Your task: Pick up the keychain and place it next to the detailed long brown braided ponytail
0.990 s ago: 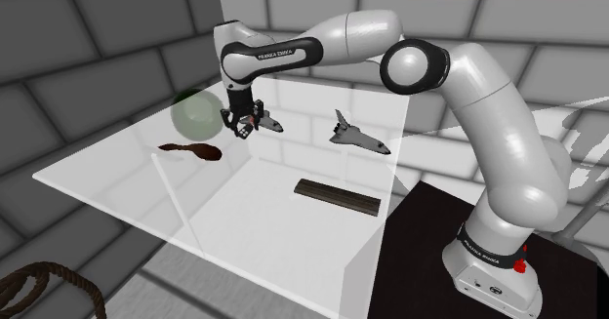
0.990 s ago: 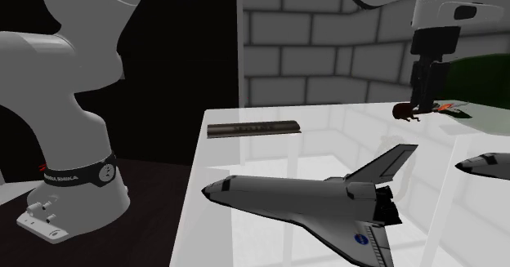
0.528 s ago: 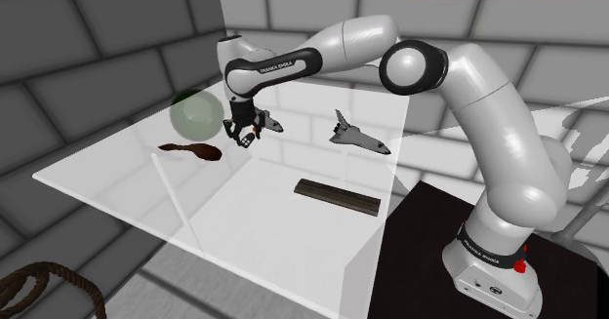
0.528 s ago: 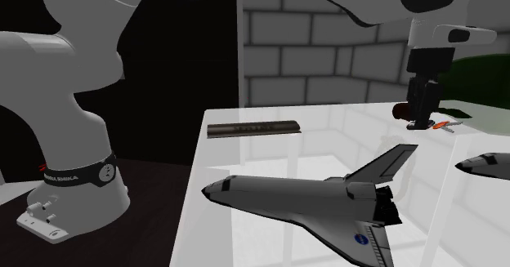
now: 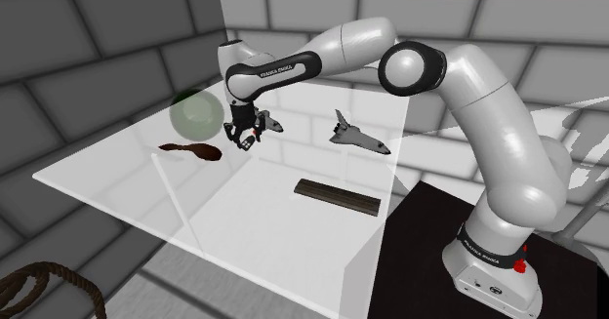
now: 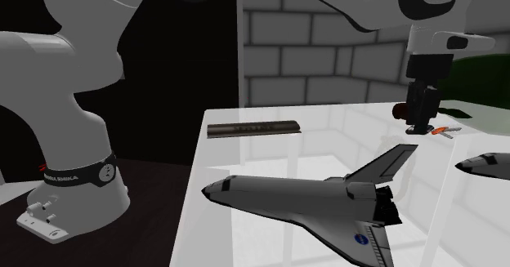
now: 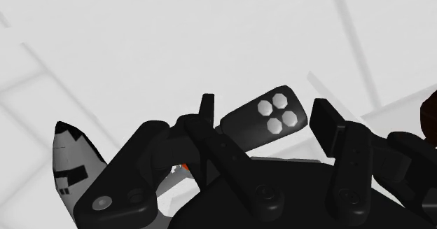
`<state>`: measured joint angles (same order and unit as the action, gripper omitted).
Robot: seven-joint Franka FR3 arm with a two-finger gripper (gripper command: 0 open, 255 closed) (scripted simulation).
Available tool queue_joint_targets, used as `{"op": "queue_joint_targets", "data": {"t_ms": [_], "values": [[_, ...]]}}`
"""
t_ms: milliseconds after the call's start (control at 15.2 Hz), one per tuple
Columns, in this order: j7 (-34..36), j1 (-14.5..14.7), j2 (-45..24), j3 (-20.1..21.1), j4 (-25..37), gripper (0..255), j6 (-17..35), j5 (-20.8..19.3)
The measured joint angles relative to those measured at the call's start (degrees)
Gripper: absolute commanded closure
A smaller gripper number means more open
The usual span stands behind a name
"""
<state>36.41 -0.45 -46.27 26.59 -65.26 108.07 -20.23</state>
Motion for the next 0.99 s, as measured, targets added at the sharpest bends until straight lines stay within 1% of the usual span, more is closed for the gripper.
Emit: {"op": "queue_joint_targets", "data": {"t_ms": [66,462,594,792,990], "values": [[0.0,0.0,0.0,0.0,0.0,0,0.0,0.0],[0.0,0.0,0.0,0.0,0.0,0,0.0,0.0],[0.0,0.2,0.8,0.2,1.0,0,-1.7,0.3],[-0.9,0.8,0.9,0.3,5.1,0,-5.6,0.6],[-0.8,0.8,1.3,0.4,5.2,0,-6.2,0.7]]}}
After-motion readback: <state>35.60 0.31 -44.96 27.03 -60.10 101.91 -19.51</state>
